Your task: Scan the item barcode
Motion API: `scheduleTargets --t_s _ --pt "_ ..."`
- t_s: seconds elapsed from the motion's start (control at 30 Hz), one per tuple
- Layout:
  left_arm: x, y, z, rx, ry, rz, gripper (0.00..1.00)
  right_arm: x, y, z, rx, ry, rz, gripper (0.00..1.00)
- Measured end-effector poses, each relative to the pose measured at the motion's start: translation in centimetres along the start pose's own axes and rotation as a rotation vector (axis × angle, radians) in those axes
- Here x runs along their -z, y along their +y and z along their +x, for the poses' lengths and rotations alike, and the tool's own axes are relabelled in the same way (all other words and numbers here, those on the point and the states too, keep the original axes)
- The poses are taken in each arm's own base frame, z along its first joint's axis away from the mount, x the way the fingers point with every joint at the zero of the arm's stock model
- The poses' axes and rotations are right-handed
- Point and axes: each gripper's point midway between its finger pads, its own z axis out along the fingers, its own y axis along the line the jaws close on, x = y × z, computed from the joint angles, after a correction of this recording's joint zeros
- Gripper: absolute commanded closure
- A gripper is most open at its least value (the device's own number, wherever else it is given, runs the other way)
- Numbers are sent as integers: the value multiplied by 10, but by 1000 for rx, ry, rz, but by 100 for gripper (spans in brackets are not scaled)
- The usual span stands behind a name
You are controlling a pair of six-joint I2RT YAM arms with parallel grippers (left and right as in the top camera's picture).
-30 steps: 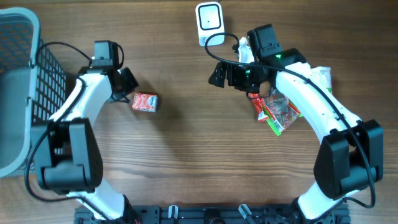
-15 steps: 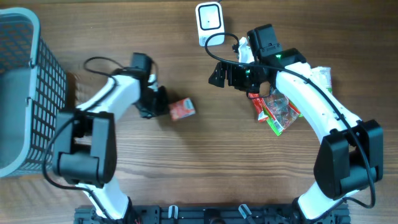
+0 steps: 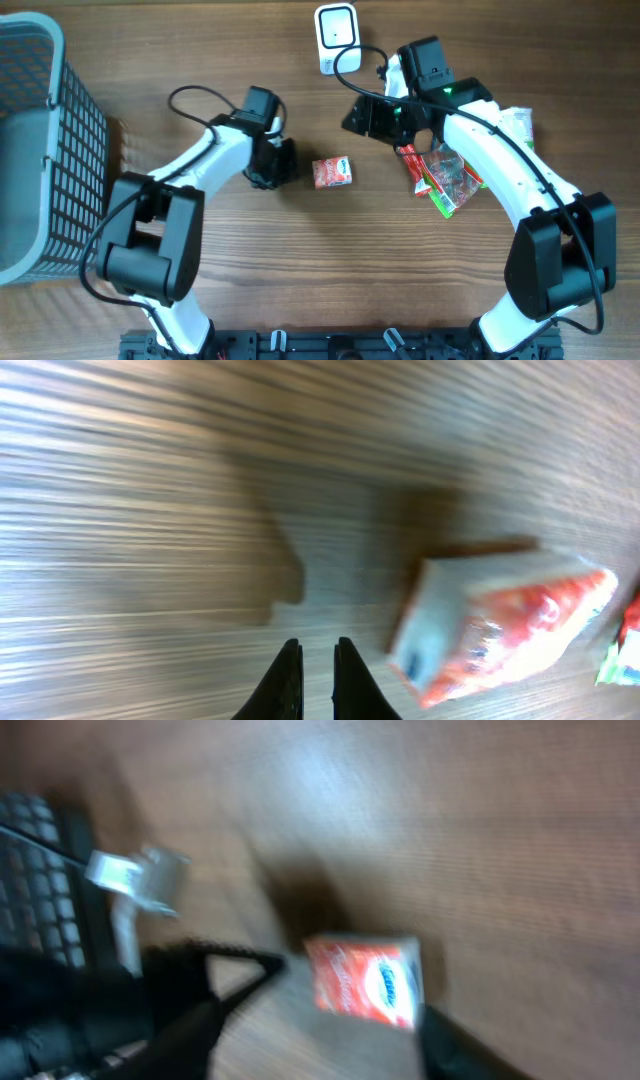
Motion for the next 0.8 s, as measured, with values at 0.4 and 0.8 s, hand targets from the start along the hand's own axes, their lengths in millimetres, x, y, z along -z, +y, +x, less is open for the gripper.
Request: scheduleTargets --t_s 0.4,0.8 --pt "83 47 -56 82 -276 -49 0 -48 18 46 293 17 276 43" --pt "98 89 -68 190 -311 -99 0 -91 -21 52 266 74 403 58"
